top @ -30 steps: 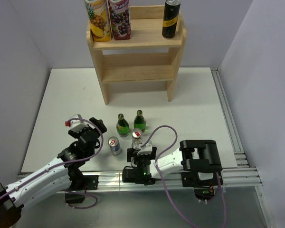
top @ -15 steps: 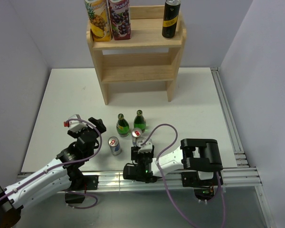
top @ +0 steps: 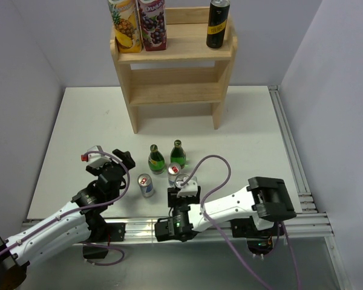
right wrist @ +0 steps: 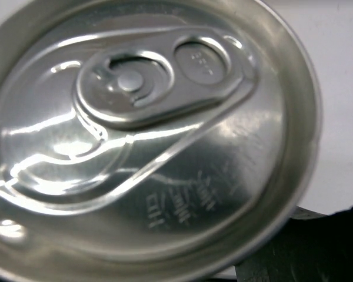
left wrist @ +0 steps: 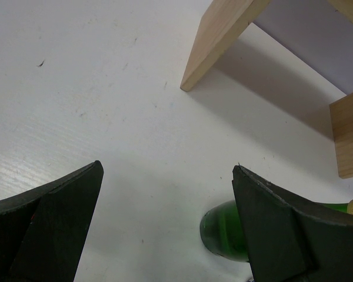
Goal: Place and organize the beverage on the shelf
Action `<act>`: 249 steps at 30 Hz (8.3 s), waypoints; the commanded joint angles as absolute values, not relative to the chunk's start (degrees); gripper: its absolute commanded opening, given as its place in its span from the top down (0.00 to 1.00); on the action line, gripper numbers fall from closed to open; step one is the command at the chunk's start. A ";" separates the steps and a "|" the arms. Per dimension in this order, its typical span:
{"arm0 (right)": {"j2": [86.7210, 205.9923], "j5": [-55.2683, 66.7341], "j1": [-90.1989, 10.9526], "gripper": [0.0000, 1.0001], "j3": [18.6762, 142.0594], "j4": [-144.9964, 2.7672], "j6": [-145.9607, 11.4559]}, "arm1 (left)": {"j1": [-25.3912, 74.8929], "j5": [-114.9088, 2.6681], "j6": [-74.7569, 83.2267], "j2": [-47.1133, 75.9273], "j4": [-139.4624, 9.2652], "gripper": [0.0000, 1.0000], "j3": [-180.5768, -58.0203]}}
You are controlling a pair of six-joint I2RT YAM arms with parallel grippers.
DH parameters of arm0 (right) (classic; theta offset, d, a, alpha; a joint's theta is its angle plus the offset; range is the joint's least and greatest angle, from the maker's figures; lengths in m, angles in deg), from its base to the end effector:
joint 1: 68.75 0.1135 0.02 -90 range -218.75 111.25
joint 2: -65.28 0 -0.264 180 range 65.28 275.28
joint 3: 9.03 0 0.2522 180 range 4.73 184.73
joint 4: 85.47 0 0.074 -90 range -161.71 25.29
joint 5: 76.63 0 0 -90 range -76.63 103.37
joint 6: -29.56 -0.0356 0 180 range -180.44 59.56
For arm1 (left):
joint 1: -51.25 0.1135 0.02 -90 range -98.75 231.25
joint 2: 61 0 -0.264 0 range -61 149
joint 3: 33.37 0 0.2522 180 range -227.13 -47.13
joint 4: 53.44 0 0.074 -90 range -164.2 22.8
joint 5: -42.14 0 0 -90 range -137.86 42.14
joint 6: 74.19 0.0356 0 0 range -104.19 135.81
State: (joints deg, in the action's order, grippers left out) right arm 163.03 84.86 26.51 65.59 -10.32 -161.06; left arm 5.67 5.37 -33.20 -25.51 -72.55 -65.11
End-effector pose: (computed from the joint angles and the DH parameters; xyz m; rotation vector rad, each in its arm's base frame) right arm 0.0084 0.2772 0.1916 -0.0100 1.8907 0.0524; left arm 0.1215 -0.0833 0.2132 -0.6232 1.7022 -0.2543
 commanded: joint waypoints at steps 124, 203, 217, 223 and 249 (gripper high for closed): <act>185.77 48.44 -34.56 0.11 145.62 -60.99 -58.41 | 5.90 4.96 -33.40 -26.55 -71.68 0.01 -65.15; 135.67 52.31 7.72 0.09 34.00 -84.44 -103.59 | 5.90 4.70 -32.88 -23.12 -70.81 0.01 -66.20; 151.74 50.11 -1.60 0.11 36.19 -103.96 -97.62 | 5.90 4.70 -32.70 -23.29 -70.89 0.01 -66.03; 157.81 50.55 -2.04 0.27 38.48 -106.77 -98.31 | 5.90 4.61 -32.61 -23.29 -70.63 0.01 -66.03; 127.59 67.08 4.47 1.00 53.94 -72.15 -89.80 | 5.99 4.70 -32.61 -23.21 -70.45 0.01 -65.94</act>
